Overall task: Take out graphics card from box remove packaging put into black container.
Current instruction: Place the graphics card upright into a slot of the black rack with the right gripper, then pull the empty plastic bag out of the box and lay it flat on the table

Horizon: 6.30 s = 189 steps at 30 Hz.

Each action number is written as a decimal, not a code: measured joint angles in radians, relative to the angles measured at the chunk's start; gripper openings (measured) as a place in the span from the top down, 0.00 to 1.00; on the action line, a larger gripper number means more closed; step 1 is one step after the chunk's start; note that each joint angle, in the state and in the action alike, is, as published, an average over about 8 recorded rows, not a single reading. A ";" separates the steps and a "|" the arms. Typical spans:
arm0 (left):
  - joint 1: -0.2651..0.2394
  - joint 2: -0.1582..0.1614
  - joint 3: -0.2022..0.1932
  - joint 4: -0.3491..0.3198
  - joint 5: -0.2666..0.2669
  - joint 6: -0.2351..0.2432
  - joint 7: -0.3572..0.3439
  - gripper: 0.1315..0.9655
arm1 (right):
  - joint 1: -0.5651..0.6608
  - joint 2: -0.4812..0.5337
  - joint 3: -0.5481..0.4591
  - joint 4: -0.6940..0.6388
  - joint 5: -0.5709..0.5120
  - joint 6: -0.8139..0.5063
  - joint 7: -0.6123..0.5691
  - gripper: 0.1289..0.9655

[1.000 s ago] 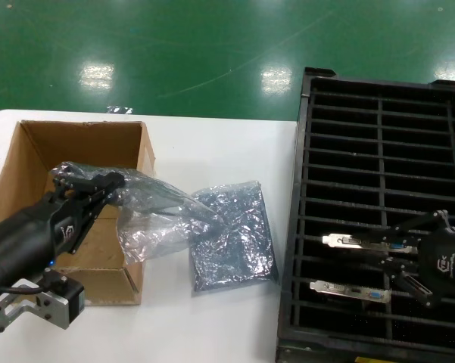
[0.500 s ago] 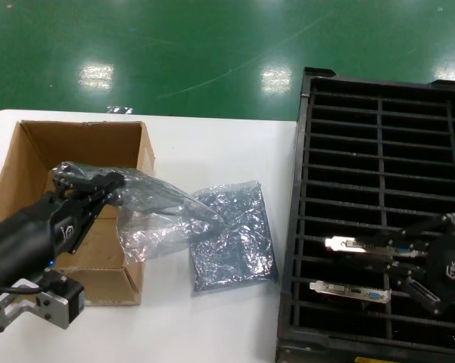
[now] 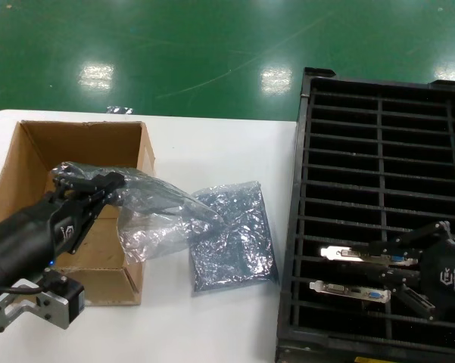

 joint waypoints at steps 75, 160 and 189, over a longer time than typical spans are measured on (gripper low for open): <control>0.000 0.000 0.000 0.000 0.000 0.000 0.000 0.99 | 0.067 -0.018 -0.040 -0.026 -0.026 -0.033 0.086 0.93; -0.024 0.039 -0.033 -0.040 0.067 0.135 -0.195 0.99 | 0.099 -0.063 -0.030 -0.080 -0.007 -0.047 0.089 0.52; -0.344 0.527 -0.127 0.275 0.353 0.775 -1.226 0.97 | 0.099 -0.063 -0.030 -0.080 -0.007 -0.047 0.089 0.02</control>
